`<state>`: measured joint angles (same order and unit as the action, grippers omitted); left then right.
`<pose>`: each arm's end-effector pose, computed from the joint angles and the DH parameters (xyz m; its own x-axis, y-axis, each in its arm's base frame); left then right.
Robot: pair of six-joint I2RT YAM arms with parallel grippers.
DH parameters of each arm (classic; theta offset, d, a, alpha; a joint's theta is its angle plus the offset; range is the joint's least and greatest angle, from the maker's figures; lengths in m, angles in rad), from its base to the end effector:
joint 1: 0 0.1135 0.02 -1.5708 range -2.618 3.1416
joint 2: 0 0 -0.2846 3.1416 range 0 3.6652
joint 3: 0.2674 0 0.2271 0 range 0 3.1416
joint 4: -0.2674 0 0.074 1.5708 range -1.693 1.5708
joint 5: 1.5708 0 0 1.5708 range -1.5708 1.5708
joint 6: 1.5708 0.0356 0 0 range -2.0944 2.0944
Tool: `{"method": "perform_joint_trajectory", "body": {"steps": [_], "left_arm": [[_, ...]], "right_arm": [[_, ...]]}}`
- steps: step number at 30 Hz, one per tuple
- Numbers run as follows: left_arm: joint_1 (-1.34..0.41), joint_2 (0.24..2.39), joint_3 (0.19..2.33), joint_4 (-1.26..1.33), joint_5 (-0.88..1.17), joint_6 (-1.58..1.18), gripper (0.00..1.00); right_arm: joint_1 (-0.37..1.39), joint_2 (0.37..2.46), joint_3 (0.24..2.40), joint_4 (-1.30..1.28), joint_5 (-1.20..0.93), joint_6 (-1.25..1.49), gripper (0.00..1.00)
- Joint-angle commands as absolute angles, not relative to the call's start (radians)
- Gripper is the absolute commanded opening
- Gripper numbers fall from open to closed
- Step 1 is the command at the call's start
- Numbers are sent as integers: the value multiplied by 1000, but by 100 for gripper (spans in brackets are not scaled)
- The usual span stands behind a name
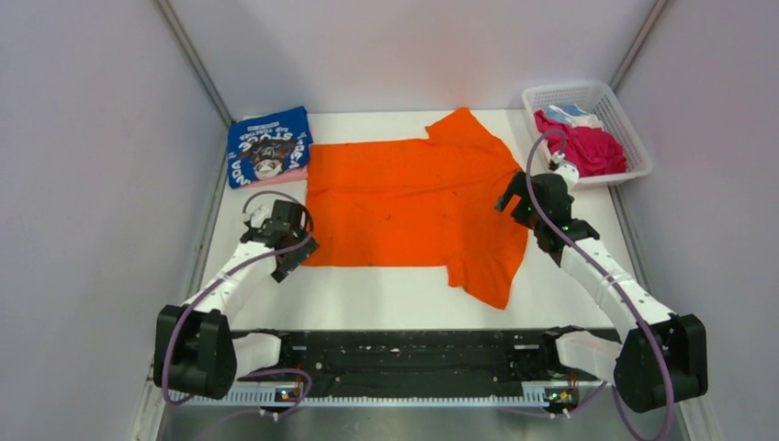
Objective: Fold and stack the t-shirts
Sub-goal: Grab the side of the flattened tshirt closest away from the robot with both arms
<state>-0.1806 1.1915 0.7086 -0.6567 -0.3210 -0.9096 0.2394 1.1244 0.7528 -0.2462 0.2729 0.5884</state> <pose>0.1806 -0.0216 0.2314 -0.5809 -0.6552 -0.4829 -0.6803 0.7166 -0.1539 0.2075 0.0408 0.2839 -0.4764 0.4339 -0.7647 0.2999 0.8978 0.3226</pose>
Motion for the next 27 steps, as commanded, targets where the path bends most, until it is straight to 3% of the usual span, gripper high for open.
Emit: {"method": "perform_joint_trajectory", "body": {"steps": [1,4,13,21,27], "left_arm": [[-170,1234,708,-555,-339,-1020,81],[-161,1296,713,-539,-345,-1070,67],[-151,1435,738,-478,-325,-1145,49],[-153,1473,732,-441,-214,-1129,0],[-153,1420,716,-488,-221,-1107,0]], "right_arm": [[237,1104,787,-212,259,618,99],[236,1117,788,-225,262,610,99],[236,1125,784,-243,277,597,99],[236,1144,803,-290,363,593,99],[239,1154,832,-356,361,587,99]]}}
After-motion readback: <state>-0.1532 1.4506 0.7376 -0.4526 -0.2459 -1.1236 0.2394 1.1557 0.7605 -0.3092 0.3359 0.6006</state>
